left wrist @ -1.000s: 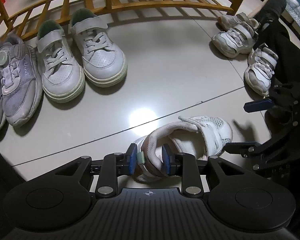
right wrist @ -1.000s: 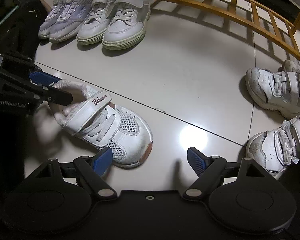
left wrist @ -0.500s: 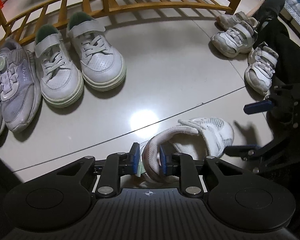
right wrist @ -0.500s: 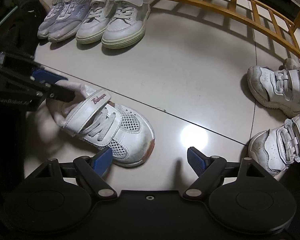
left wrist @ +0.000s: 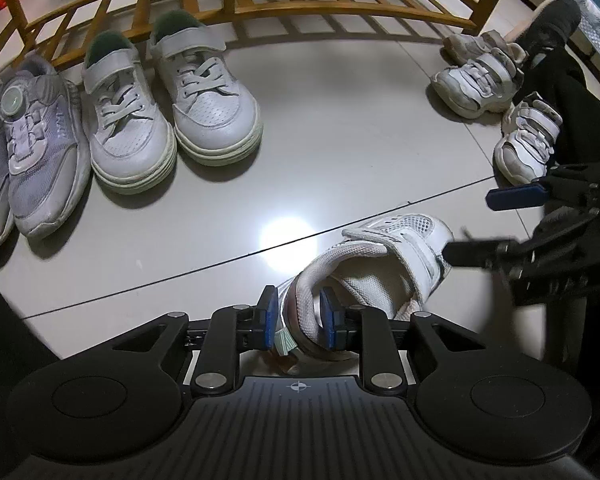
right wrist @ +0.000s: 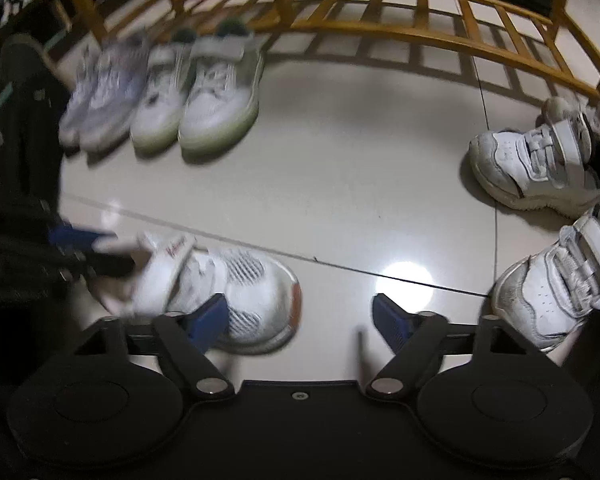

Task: Organize scattered shoes
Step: 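Close the right gripper on the shoe while the left gripper holds its heel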

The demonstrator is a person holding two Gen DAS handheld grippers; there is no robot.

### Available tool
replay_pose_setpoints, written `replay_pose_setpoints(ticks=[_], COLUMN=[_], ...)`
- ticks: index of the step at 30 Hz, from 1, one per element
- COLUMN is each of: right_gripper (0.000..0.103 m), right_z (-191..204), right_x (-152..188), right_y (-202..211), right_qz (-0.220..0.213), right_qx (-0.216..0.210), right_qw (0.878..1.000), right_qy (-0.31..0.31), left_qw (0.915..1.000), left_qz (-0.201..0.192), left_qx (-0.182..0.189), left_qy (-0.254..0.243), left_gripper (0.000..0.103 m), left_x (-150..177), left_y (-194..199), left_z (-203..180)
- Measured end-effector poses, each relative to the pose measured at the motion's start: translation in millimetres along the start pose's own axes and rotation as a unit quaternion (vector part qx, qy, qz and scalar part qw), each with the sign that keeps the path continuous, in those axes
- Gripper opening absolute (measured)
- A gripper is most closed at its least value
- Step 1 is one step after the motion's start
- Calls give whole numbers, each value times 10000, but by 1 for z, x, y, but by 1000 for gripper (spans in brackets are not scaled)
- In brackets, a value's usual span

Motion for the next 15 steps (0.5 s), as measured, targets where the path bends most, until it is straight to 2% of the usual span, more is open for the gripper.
replay_pose_setpoints(ticks=[3,8,15], right_gripper=[71,57,57], right_z=[-2,2,2], right_x=[-7,-17,-18], right_y=[-4,-23,-33], right_qz=[-29,-60,-60], right_qx=[-415,-576,-830], right_qw=[9986,9976,9953], right_qy=[-327,-387,-496], left_qw=[9999,9994,9984], left_qz=[-37,-86,-48], left_qx=[-55,-203,-277], left_qy=[138,261,482], left_gripper=[24,30,35], left_x=[1,4,6], left_y=[2,7,8], left_z=[0,-2,2])
Point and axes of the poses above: each gripper's, at about its wrist camera, not at the fingertips, and y roughly against the way its jaws point, z to its left, x to its underside, the point moved 6 cm from there along -y, roughly the way its jaws point, and after that the axes turned 5 degrees about x, right-handed, at the moved point
